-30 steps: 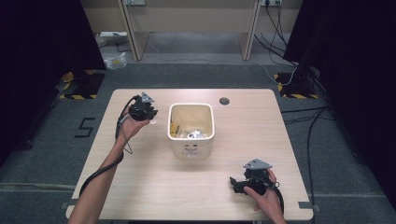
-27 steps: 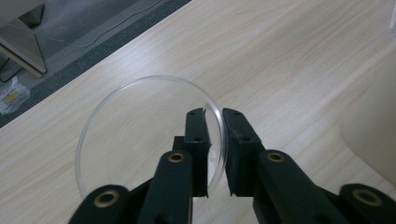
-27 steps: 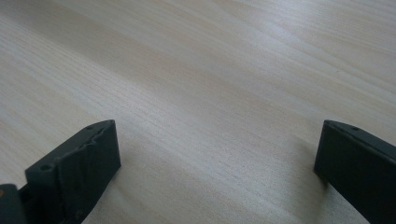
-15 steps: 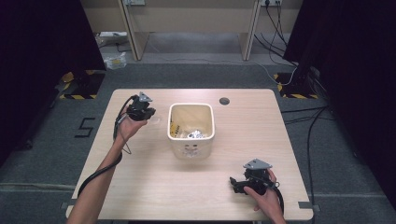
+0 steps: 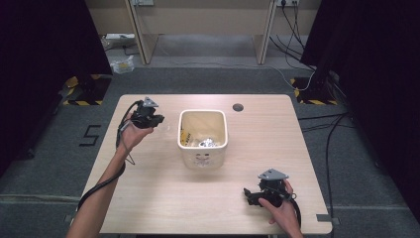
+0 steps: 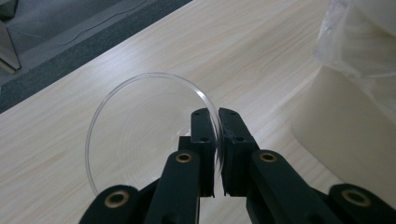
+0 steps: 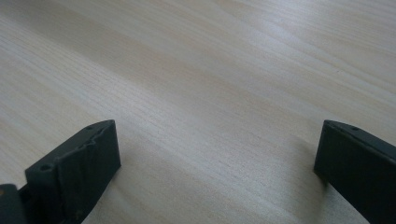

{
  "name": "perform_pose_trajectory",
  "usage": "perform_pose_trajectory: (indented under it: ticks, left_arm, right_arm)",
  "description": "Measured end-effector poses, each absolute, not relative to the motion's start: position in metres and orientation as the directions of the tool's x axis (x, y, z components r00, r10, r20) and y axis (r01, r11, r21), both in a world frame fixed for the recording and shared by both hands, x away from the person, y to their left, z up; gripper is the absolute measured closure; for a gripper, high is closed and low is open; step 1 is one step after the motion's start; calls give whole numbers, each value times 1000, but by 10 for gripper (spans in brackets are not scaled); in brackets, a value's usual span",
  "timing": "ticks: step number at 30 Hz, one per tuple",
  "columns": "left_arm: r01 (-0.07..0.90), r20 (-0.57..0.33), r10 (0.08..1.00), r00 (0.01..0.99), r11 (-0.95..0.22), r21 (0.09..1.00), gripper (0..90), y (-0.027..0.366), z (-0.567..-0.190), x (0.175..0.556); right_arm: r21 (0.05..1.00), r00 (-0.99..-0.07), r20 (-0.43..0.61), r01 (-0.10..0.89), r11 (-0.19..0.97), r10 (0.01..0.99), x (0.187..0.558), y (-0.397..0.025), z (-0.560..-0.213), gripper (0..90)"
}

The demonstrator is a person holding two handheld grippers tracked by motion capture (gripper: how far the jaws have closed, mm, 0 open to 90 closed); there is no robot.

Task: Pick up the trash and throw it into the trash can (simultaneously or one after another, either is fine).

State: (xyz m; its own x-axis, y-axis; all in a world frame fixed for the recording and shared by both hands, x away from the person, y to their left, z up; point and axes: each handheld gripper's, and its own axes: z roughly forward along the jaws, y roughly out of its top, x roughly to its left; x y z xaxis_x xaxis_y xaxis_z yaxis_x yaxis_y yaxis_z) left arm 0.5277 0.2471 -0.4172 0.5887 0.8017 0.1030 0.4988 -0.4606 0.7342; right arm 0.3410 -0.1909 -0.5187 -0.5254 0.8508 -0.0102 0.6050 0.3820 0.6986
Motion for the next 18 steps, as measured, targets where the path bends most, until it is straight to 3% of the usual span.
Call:
perform_pose_trajectory:
  ticks: [18]
  left_arm:
    - [374, 179, 747, 641, -508, 776, 847, 258, -368, 492]
  right_arm:
    - [699, -525, -10, 605, 382, 851, 341, -191, -519, 4]
